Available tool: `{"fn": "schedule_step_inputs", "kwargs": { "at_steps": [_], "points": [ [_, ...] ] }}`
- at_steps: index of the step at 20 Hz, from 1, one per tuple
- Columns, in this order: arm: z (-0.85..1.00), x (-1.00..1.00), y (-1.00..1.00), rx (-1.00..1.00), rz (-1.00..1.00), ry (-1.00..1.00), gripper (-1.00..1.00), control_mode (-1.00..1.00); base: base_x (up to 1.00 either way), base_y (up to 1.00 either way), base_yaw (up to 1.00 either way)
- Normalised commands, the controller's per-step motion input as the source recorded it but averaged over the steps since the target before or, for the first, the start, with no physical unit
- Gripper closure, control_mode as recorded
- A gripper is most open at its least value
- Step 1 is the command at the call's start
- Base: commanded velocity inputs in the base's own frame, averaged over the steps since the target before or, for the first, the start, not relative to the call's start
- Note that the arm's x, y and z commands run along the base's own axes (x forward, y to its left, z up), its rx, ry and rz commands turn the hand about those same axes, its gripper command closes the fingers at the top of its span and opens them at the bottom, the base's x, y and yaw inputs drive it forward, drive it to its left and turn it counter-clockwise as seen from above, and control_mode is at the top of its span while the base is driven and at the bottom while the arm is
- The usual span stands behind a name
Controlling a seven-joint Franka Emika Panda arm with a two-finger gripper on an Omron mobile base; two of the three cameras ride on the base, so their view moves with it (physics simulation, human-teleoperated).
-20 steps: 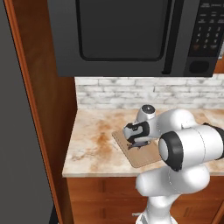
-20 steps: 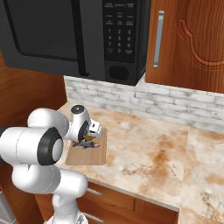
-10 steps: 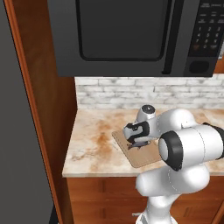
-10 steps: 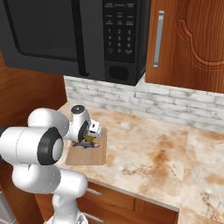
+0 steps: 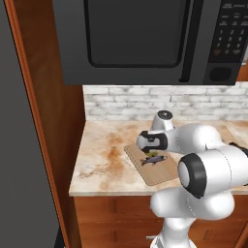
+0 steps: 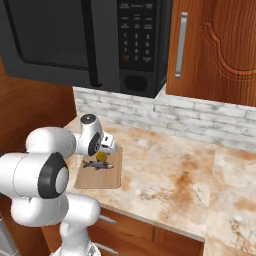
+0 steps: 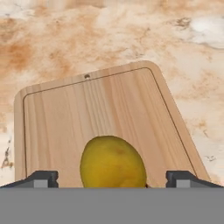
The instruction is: Retrieve a lemon from the fridge and place it on the cutting board with the fish.
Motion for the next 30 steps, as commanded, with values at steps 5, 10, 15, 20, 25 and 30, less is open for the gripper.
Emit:
{"fn": "schedule_step_inputs", "kwargs": {
  "at_steps": [5, 10, 15, 20, 25, 30],
  "points": [
    [0.44, -0.32, -0.04, 0.00, 0.00, 0.02, -1.00, -1.00, 0.00, 0.00, 0.00],
    [0.14, -0.71, 0.00, 0.00, 0.00, 0.00, -1.00, -1.00, 0.00, 0.00, 0.00],
    [0.16, -0.87, 0.00, 0.00, -0.01, 0.00, -1.00, -1.00, 0.00, 0.00, 0.00],
    [0.21, -0.90, 0.00, 0.00, -0.02, 0.00, -1.00, -1.00, 0.00, 0.00, 0.00],
    [0.29, -0.93, 0.00, 0.00, -0.04, 0.00, -1.00, -1.00, 0.00, 0.00, 0.00],
    [0.35, -0.79, 0.00, 0.00, -0.06, -0.03, -1.00, -1.00, 0.00, 0.00, 0.00]
  ]
}}
